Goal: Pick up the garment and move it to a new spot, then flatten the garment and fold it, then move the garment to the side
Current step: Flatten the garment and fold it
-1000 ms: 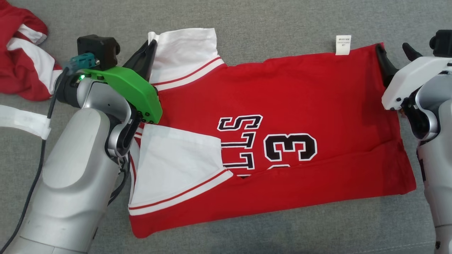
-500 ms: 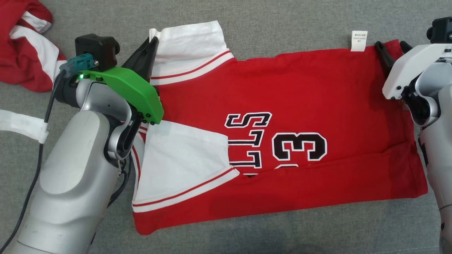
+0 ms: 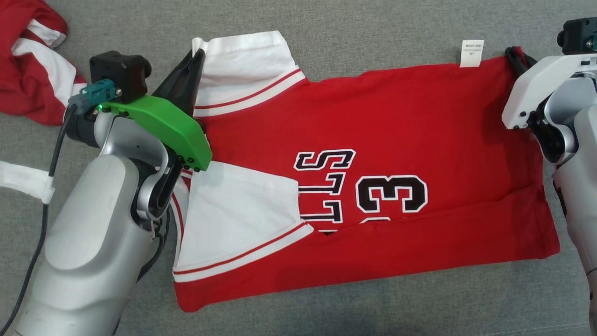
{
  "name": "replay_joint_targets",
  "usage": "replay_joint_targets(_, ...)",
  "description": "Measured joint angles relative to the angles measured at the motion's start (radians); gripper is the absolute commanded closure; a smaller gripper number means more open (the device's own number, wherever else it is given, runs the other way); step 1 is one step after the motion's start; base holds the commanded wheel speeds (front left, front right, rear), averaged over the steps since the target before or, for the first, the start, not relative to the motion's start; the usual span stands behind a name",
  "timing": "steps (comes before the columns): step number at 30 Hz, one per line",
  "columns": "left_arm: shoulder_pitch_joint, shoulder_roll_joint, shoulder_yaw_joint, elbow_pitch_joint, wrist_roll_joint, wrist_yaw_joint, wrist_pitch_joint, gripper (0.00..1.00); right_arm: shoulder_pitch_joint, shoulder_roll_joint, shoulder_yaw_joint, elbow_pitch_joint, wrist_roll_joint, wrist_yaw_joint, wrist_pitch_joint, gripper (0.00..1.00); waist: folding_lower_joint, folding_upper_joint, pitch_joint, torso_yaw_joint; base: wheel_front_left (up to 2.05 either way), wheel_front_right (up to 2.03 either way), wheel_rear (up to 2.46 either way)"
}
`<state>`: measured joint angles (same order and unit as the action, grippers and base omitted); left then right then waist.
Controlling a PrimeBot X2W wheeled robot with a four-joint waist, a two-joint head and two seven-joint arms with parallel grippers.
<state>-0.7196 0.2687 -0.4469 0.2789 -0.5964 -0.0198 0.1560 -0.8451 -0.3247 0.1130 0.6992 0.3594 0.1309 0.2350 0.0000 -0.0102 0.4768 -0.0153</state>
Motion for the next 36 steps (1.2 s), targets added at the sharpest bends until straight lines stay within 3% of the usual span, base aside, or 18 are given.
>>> replay_joint_targets(8, 0.146, 0.045, 0.009, -0.202, -0.002, 0.03, -0.034, 1.0, 0.095, -0.016, 0.021, -0.132, 0.083, 0.0, -0.091, 1.0, 0.0, 0.0, -0.038, -0.006, 0.0, 0.0, 0.0)
replay_joint_targets(21, 0.487, 0.142, 0.014, -0.622, 0.029, 0.164, -0.019, 1.0, 0.442, -0.004, -0.076, -0.524, 0.152, 0.0, -0.102, 1.0, 0.0, 0.0, -0.11, -0.01, 0.0, 0.0, 0.0)
replay_joint_targets(28, 0.651, 0.18, 0.01, -0.717, 0.034, 0.223, -0.004, 1.0, 0.631, 0.027, -0.141, -0.702, 0.167, 0.0, -0.041, 1.0, 0.0, 0.0, -0.136, -0.008, 0.0, 0.0, 0.0)
replay_joint_targets(36, 0.743, 0.158, -0.023, -0.686, -0.007, 0.23, -0.018, 1.0, 0.751, 0.059, -0.188, -0.76, 0.174, 0.0, -0.007, 1.0, 0.0, 0.0, -0.157, -0.008, 0.0, 0.0, 0.0)
